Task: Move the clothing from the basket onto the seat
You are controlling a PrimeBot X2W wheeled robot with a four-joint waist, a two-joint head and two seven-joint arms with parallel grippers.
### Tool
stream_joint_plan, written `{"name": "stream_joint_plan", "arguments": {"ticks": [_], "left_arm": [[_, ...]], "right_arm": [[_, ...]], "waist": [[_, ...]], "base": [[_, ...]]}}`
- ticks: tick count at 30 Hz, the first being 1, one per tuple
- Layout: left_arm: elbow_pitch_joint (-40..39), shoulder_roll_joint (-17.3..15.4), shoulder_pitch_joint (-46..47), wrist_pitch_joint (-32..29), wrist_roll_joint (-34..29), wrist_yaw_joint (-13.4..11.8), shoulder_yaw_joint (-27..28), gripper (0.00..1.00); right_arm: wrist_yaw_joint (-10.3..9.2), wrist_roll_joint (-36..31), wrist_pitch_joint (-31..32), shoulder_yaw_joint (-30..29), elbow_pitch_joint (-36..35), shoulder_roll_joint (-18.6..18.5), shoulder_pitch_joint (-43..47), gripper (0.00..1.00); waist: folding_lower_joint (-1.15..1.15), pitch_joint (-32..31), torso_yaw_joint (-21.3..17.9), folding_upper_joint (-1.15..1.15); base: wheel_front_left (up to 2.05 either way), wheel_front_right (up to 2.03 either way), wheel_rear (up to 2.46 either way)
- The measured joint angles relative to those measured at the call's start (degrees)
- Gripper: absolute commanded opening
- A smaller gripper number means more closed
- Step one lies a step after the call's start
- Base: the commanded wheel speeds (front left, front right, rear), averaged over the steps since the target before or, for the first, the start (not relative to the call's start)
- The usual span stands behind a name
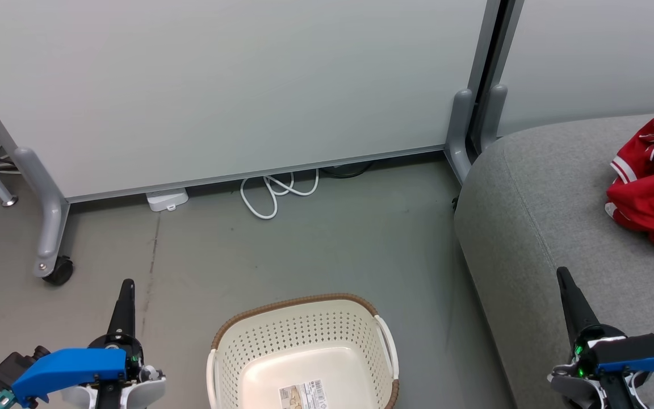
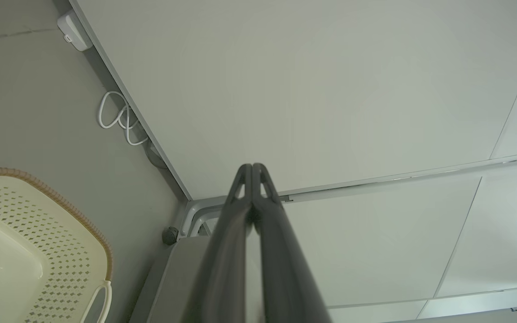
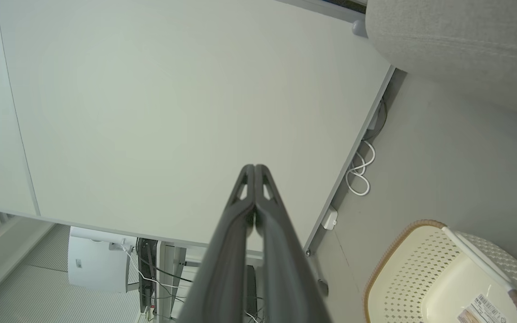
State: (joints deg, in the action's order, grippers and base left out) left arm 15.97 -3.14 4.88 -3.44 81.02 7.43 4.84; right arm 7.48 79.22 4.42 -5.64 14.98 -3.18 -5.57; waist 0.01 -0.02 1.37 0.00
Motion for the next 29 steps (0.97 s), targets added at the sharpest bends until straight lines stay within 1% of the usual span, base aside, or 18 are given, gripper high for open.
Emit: {"name": "stream_joint_plan", "arguments": {"ticks": [29], "left_arm": [[-1.8, 0.2, 0.9, -3.0, 10.9, 0.0, 1.6, 0.00]], "right_arm": [[0.00, 12.6, 2.0, -0.8, -0.8, 0.2, -0.2, 0.00]], "waist": [[0.00, 0.2, -1.3, 0.00]], "base": [[0.00, 0.00, 0.00]]}}
